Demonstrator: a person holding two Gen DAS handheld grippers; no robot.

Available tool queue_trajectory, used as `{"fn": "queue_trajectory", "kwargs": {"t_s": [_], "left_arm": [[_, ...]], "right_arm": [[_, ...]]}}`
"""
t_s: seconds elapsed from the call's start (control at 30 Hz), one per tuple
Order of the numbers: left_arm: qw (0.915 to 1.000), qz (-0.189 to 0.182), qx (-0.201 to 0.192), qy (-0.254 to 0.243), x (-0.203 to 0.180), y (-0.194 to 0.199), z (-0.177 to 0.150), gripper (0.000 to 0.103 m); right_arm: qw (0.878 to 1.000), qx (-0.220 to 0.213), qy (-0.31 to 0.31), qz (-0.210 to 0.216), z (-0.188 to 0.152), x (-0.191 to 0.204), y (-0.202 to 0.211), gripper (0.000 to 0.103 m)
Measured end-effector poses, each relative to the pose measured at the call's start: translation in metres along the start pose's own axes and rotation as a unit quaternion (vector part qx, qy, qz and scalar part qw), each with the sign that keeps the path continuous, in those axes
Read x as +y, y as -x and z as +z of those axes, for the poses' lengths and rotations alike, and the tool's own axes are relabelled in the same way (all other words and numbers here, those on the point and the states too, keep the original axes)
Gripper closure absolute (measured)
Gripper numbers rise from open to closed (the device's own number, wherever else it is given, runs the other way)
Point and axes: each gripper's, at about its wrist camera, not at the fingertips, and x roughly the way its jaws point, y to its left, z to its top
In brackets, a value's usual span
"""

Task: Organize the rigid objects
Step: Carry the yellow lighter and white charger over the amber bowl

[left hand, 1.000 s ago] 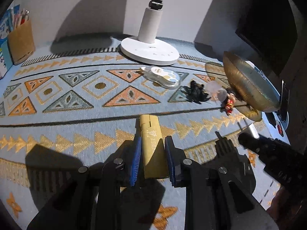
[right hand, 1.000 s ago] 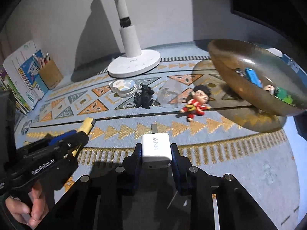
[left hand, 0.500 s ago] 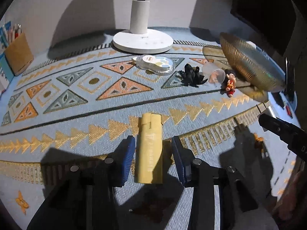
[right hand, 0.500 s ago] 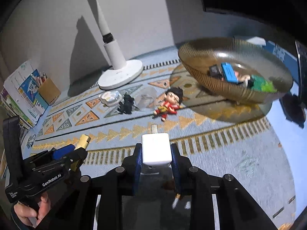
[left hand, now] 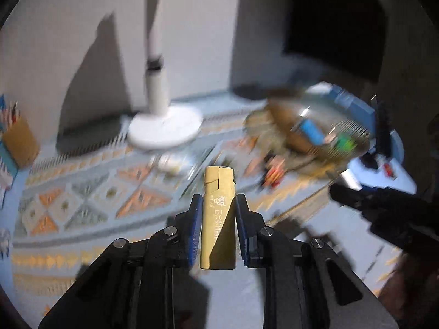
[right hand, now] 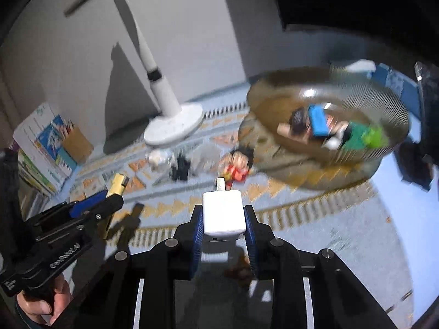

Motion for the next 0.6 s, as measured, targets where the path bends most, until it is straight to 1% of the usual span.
{"fn": "queue_trajectory", "kwargs": {"t_s": [0.1,0.17,0.2,0.3,0.33,0.37,0.4,0.47,0.5,0.53,0.6], "left_arm": [[0.9984,-0.03,-0.044,-0.017,-0.022,0.016,0.036,0.082],[0.996,-0.053,-0.068,-0.026,-0.037,0.023,0.06,0.082],[0.9939,-0.07,-0.08,-0.029,-0.044,0.027,0.075,0.082],[0.9876,-0.113,-0.105,-0.03,-0.054,0.03,0.114,0.082],[0.9853,-0.121,-0.115,-0.035,-0.057,0.031,0.126,0.082],[0.9836,-0.12,-0.129,-0.04,-0.059,0.031,0.137,0.082],[0.9827,-0.12,-0.134,-0.041,-0.06,0.029,0.145,0.082],[0.9811,-0.14,-0.129,-0.036,-0.062,0.018,0.16,0.082],[0.9809,-0.143,-0.128,-0.031,-0.063,0.013,0.164,0.082],[0.9812,-0.147,-0.122,-0.027,-0.065,0.005,0.166,0.082],[0.9824,-0.157,-0.098,-0.021,-0.073,-0.02,0.166,0.082]], "right_arm": [[0.999,-0.046,-0.008,-0.021,0.027,-0.016,0.029,0.076],[0.996,-0.077,-0.015,-0.044,0.047,-0.03,0.047,0.076],[0.995,-0.087,-0.018,-0.053,0.055,-0.034,0.052,0.076],[0.986,-0.128,-0.033,-0.104,0.086,-0.062,0.076,0.076],[0.983,-0.137,-0.041,-0.117,0.094,-0.07,0.081,0.076],[0.98,-0.144,-0.048,-0.125,0.101,-0.078,0.085,0.076],[0.979,-0.15,-0.055,-0.13,0.106,-0.084,0.088,0.076],[0.975,-0.16,-0.068,-0.139,0.115,-0.098,0.09,0.076],[0.974,-0.161,-0.072,-0.144,0.116,-0.103,0.089,0.076],[0.973,-0.159,-0.075,-0.147,0.117,-0.107,0.085,0.075],[0.974,-0.148,-0.083,-0.148,0.116,-0.113,0.075,0.075]]}}
